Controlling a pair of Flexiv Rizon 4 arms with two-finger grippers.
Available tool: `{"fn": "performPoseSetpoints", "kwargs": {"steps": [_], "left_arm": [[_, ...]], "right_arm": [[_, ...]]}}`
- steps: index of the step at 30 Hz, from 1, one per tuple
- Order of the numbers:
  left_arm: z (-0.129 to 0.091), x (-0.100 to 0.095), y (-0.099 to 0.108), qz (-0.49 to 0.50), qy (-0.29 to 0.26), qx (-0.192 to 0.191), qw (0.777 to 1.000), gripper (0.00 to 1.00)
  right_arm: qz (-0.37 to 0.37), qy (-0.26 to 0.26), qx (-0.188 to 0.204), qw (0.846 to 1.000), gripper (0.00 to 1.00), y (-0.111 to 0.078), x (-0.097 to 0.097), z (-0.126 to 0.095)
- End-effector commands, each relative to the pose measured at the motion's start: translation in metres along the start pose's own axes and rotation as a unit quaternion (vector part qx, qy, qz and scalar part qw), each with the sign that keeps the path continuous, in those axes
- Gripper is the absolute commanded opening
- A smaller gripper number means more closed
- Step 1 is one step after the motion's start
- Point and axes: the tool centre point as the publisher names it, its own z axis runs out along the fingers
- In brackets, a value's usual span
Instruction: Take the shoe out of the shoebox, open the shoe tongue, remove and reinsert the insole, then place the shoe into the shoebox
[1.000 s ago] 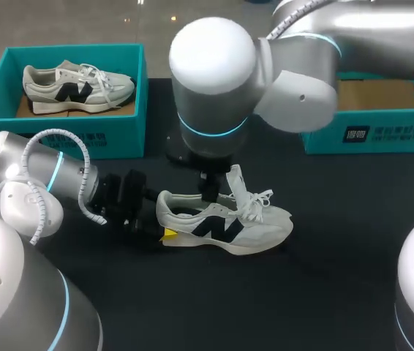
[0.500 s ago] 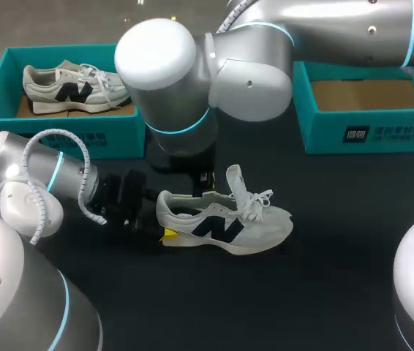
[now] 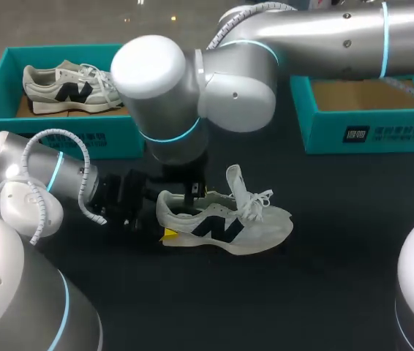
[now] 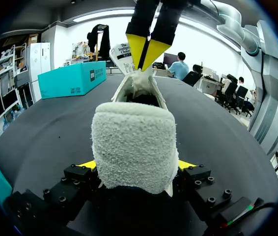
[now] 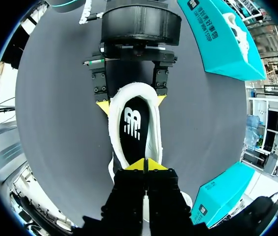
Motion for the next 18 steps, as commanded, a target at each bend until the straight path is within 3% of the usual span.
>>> {"fn": "performPoseSetpoints", "kwargs": {"steps": [1,10,18], "left_arm": [[0.001,0.001,0.002,-0.001,0.000,-0.002,1.000,0.00],[0.001,0.001,0.002,-0.001,0.000,-0.002,1.000,0.00],[0.001,0.001,0.002,-0.001,0.000,-0.002,1.000,0.00]], "right_arm": [[-0.001,0.008,-0.002,1.000,0.00,0.000,-0.001,0.013],[0.000,0.032,0.006,0.999,0.00,-0.007,0.000,0.038],[-0.007,0.058,0.020,0.998,0.00,-0.015,0.018,0.040]]}}
